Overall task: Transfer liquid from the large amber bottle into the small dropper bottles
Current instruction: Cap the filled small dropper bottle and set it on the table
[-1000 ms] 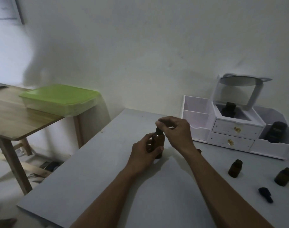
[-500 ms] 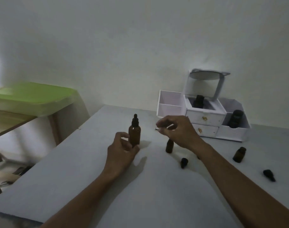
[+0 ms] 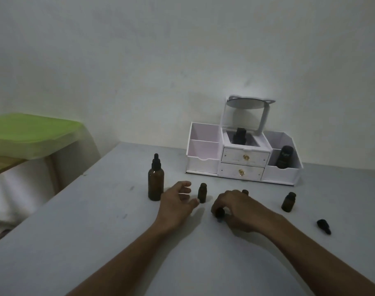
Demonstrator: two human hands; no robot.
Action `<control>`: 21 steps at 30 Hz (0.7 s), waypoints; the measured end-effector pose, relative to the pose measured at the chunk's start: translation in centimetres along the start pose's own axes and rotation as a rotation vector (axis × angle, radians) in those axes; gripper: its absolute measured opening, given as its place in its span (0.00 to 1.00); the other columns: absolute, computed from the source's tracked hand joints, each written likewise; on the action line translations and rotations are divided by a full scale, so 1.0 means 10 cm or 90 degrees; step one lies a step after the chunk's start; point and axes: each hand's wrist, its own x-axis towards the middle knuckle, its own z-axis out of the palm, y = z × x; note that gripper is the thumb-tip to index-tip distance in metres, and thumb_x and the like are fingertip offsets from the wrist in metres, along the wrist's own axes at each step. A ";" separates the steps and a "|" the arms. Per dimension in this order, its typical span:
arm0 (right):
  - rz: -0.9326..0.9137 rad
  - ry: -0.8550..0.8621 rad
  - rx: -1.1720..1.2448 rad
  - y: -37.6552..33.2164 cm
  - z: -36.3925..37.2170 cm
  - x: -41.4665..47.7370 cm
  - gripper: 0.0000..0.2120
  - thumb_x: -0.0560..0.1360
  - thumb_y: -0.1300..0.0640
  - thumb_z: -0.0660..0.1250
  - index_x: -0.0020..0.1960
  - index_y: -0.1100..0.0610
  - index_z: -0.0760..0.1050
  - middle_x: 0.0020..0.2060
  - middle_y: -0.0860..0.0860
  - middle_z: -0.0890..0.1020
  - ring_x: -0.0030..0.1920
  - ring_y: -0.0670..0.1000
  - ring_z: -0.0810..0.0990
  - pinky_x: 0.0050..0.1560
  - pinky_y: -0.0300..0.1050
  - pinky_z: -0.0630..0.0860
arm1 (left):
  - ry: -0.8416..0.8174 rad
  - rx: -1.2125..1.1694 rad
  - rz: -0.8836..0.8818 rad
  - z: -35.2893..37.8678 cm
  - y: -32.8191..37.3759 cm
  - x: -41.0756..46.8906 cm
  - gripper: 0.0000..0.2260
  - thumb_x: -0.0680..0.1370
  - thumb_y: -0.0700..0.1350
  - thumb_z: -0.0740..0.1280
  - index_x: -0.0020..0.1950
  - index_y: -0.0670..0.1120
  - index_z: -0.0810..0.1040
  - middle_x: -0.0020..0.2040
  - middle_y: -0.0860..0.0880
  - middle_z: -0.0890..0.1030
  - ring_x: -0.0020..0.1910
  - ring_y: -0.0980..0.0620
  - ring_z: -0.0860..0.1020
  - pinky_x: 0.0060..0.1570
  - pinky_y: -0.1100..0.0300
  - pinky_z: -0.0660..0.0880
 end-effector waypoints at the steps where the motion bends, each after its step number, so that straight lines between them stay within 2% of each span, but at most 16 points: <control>1: -0.016 0.043 0.048 0.01 -0.03 0.00 0.16 0.75 0.61 0.73 0.60 0.47 0.81 0.57 0.45 0.81 0.55 0.44 0.79 0.58 0.40 0.78 | 0.001 -0.011 -0.006 0.03 0.01 0.04 0.26 0.71 0.44 0.77 0.67 0.52 0.74 0.60 0.50 0.80 0.53 0.55 0.79 0.52 0.63 0.77; 4: -0.053 0.248 0.286 0.07 -0.19 0.05 0.13 0.71 0.62 0.77 0.53 0.50 0.83 0.47 0.42 0.85 0.46 0.40 0.83 0.48 0.37 0.80 | -0.008 -0.030 -0.007 0.12 0.06 0.15 0.28 0.70 0.44 0.78 0.68 0.51 0.74 0.61 0.51 0.79 0.54 0.55 0.78 0.50 0.65 0.74; 6: -0.045 0.357 0.424 0.07 -0.30 0.13 0.13 0.70 0.62 0.78 0.53 0.52 0.84 0.46 0.44 0.86 0.46 0.40 0.85 0.48 0.33 0.80 | -0.014 -0.023 0.005 0.16 0.08 0.22 0.30 0.69 0.46 0.79 0.68 0.50 0.74 0.61 0.51 0.80 0.53 0.55 0.78 0.50 0.66 0.74; 8: -0.037 0.413 0.487 0.06 -0.35 0.24 0.14 0.71 0.63 0.77 0.54 0.52 0.84 0.46 0.45 0.87 0.47 0.40 0.85 0.47 0.29 0.78 | -0.013 -0.021 0.009 0.19 0.08 0.27 0.31 0.67 0.47 0.80 0.68 0.49 0.75 0.61 0.50 0.81 0.52 0.56 0.79 0.49 0.68 0.74; 11: -0.035 0.412 0.525 0.06 -0.30 0.36 0.15 0.71 0.64 0.77 0.54 0.51 0.83 0.46 0.44 0.86 0.47 0.39 0.85 0.45 0.25 0.76 | -0.017 -0.013 0.018 0.22 0.06 0.29 0.28 0.67 0.47 0.80 0.66 0.48 0.77 0.59 0.50 0.82 0.53 0.55 0.81 0.55 0.65 0.76; 13: -0.036 0.398 0.519 0.08 -0.24 0.41 0.14 0.71 0.63 0.77 0.53 0.49 0.82 0.45 0.43 0.86 0.47 0.38 0.85 0.45 0.25 0.76 | -0.025 -0.010 0.030 0.22 0.07 0.27 0.23 0.69 0.46 0.79 0.62 0.47 0.81 0.56 0.51 0.84 0.52 0.54 0.82 0.59 0.58 0.77; 15: -0.035 0.387 0.509 0.09 -0.18 0.44 0.14 0.71 0.64 0.77 0.53 0.50 0.83 0.45 0.43 0.86 0.46 0.38 0.85 0.45 0.25 0.76 | -0.030 -0.017 0.042 0.22 0.09 0.25 0.18 0.70 0.44 0.78 0.59 0.47 0.83 0.54 0.50 0.84 0.51 0.54 0.82 0.59 0.56 0.78; 21: -0.038 0.369 0.489 0.12 -0.03 0.51 0.14 0.70 0.64 0.77 0.53 0.52 0.85 0.45 0.45 0.87 0.46 0.43 0.86 0.50 0.34 0.80 | -0.011 -0.007 0.084 0.21 0.09 0.20 0.13 0.71 0.42 0.77 0.55 0.48 0.85 0.50 0.52 0.86 0.45 0.59 0.83 0.54 0.64 0.78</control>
